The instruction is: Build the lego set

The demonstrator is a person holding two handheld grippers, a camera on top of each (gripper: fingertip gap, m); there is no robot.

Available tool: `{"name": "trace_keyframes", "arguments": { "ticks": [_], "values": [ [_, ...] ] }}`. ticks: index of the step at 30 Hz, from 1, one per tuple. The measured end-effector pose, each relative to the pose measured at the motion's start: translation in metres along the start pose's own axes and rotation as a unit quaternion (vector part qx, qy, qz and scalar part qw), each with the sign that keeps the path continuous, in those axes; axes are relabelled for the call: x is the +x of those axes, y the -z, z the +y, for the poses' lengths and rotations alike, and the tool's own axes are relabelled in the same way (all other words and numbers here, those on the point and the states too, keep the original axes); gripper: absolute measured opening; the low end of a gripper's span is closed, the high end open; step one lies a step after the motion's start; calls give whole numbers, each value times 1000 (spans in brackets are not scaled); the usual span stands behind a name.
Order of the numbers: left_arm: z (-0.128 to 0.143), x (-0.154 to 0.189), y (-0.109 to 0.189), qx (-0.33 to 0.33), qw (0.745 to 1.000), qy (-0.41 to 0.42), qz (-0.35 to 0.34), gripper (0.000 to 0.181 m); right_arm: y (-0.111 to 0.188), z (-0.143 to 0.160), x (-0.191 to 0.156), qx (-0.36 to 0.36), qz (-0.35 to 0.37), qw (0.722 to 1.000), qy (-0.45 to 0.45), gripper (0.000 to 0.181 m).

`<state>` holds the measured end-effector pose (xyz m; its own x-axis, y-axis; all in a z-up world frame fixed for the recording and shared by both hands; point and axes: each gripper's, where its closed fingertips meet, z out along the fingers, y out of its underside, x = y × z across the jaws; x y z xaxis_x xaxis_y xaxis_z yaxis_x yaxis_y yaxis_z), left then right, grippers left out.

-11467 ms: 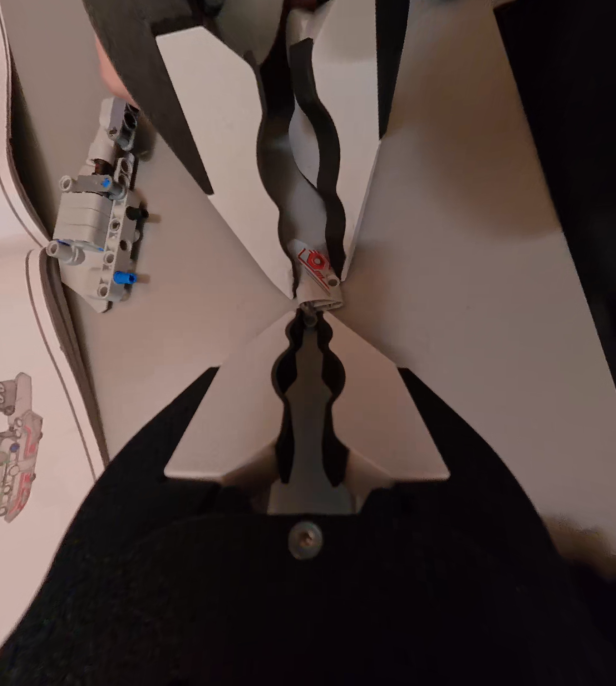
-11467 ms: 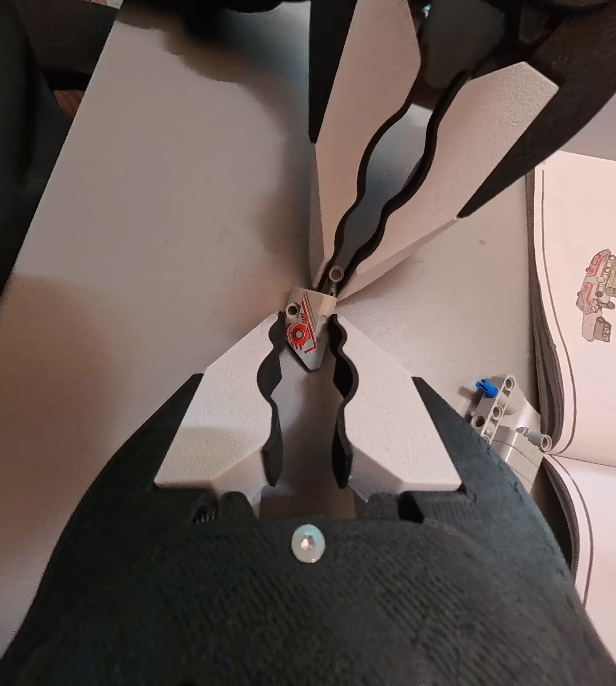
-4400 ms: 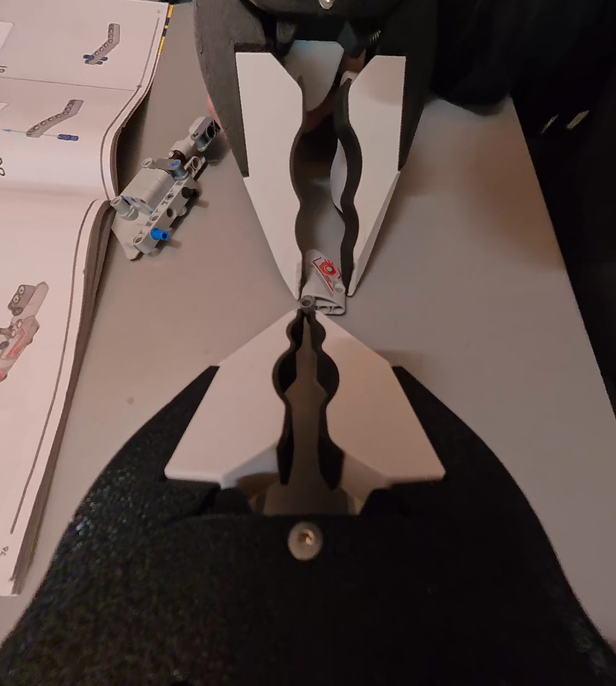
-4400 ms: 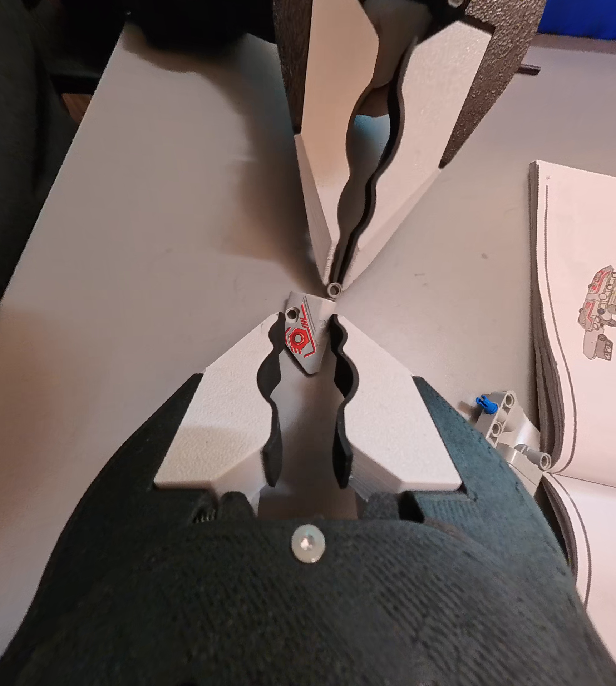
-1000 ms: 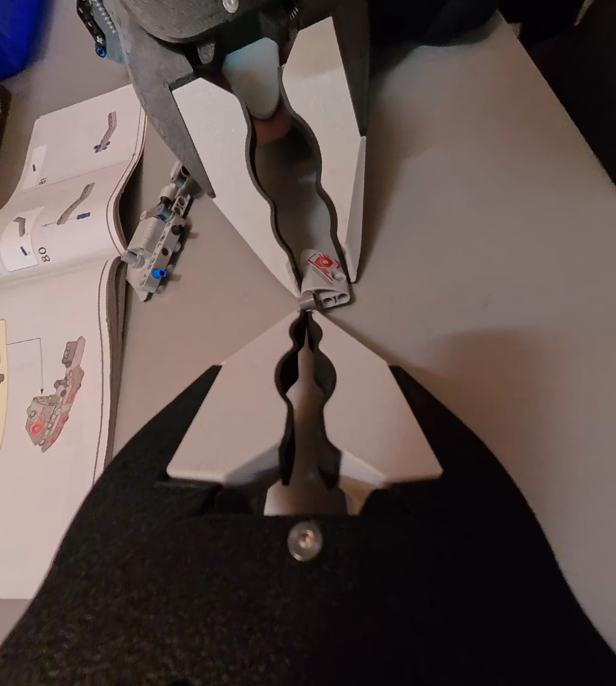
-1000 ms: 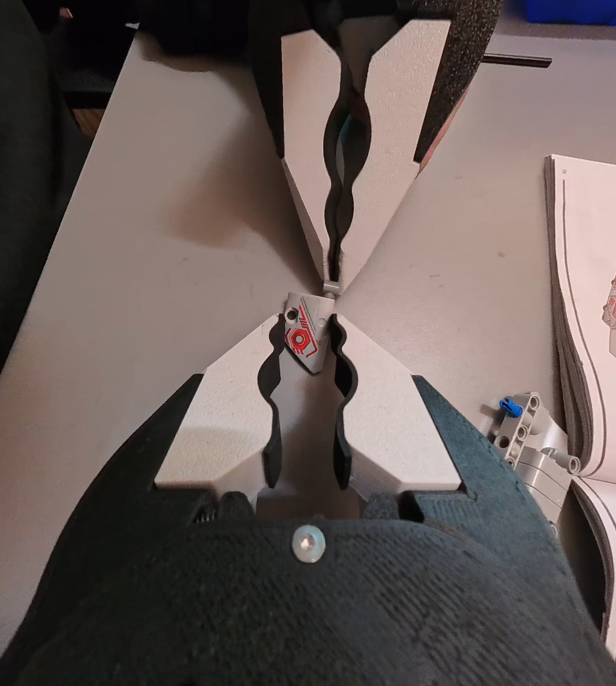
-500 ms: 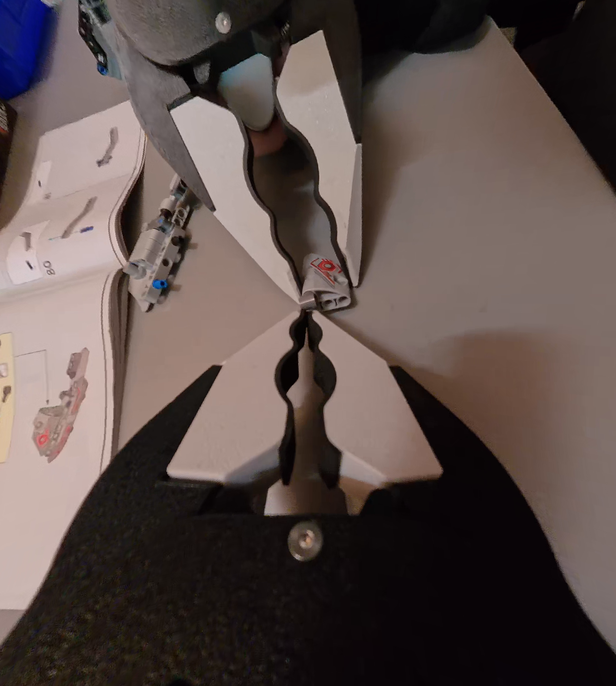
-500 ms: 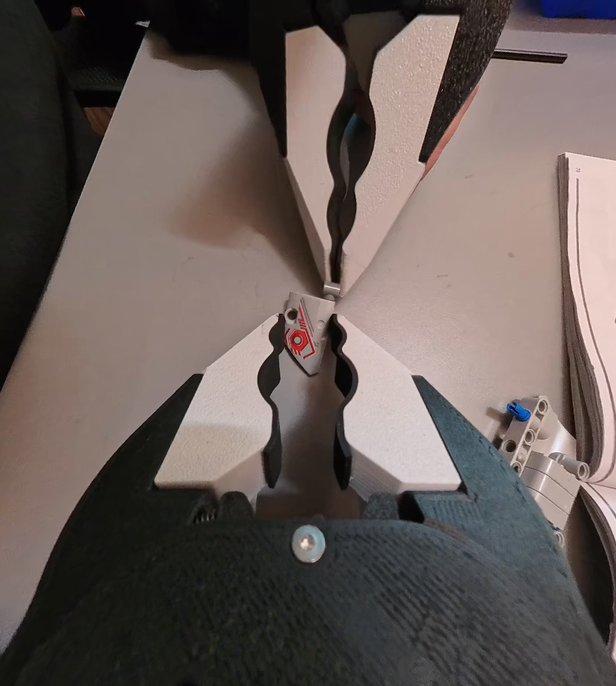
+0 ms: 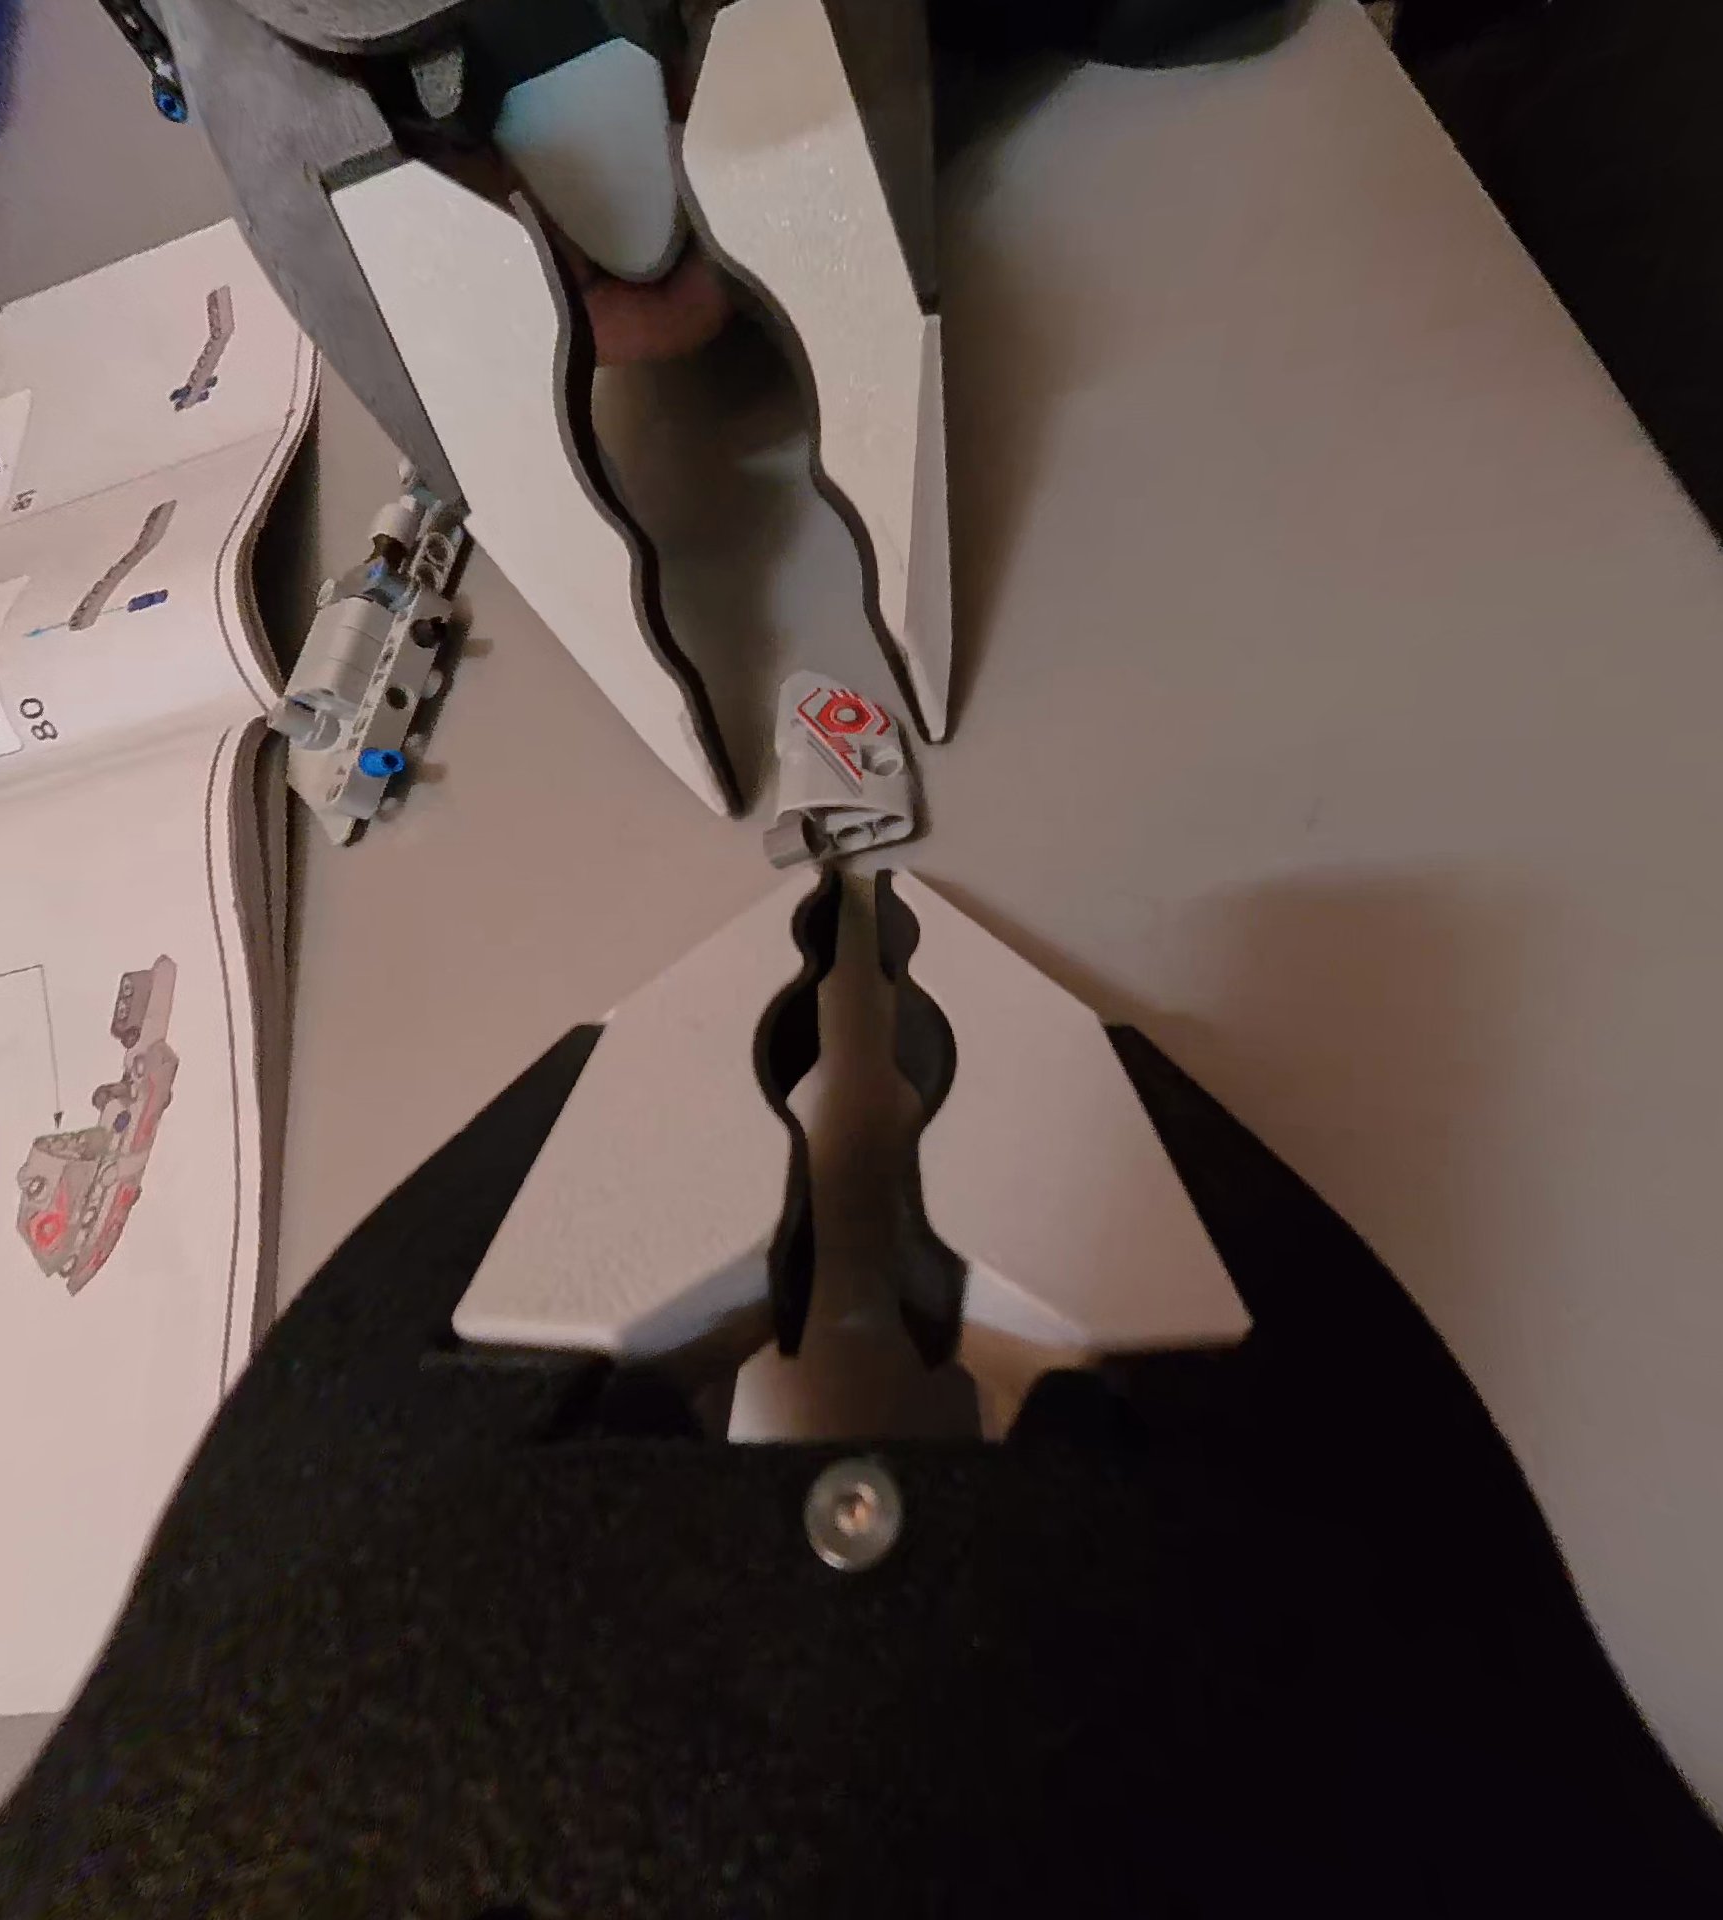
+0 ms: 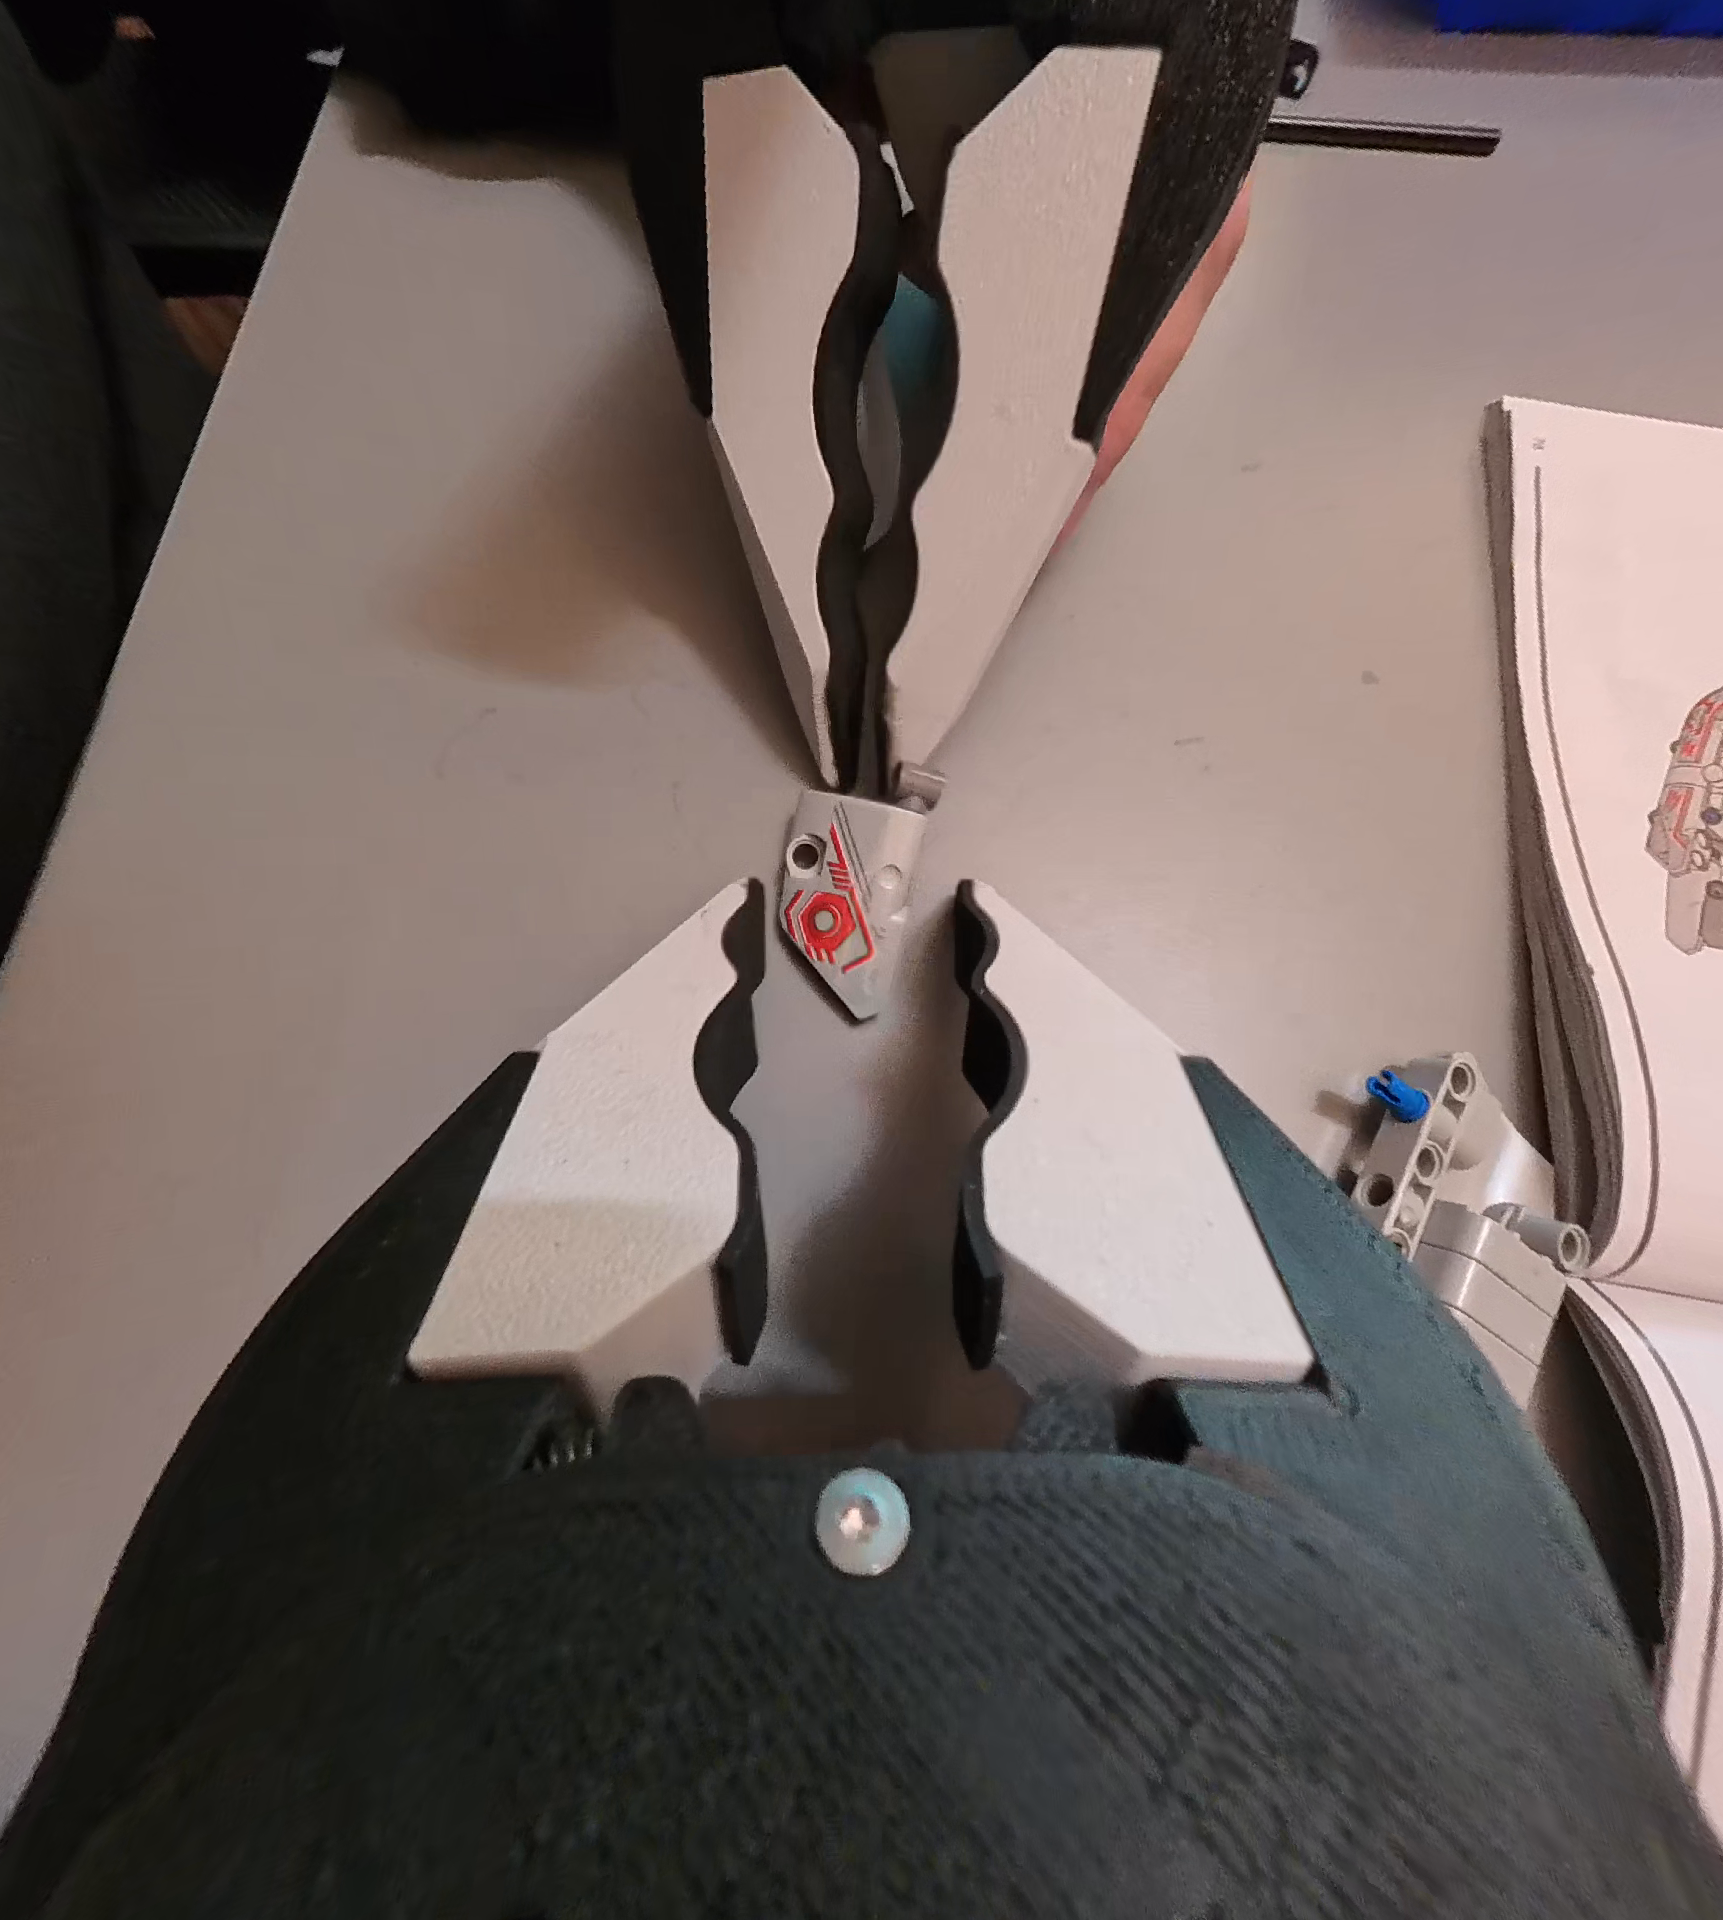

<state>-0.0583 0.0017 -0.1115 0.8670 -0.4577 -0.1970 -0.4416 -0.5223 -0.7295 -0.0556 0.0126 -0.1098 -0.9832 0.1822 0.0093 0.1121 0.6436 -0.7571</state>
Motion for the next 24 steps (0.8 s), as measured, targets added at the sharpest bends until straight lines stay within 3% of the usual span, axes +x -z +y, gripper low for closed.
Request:
{"name": "trace_keyframes", "arguments": {
  "ticks": [1, 6, 17, 24],
  "values": [
    [1, -1, 1, 0, 1000, 3, 0, 4, 1, 1, 1, 0, 2, 1000, 0, 37],
    [3, -7, 6, 6, 1000, 24, -10, 5, 5, 4, 3, 0, 6, 1000, -1, 27],
    [0, 4, 2, 3, 1000, 4, 16, 6, 12, 10, 30, -1, 77, 997, -25, 27],
    [-6, 6, 8, 30, 999, 14, 32, 9, 16, 13, 33, -1, 83, 996, -37, 32]
  ]
}}
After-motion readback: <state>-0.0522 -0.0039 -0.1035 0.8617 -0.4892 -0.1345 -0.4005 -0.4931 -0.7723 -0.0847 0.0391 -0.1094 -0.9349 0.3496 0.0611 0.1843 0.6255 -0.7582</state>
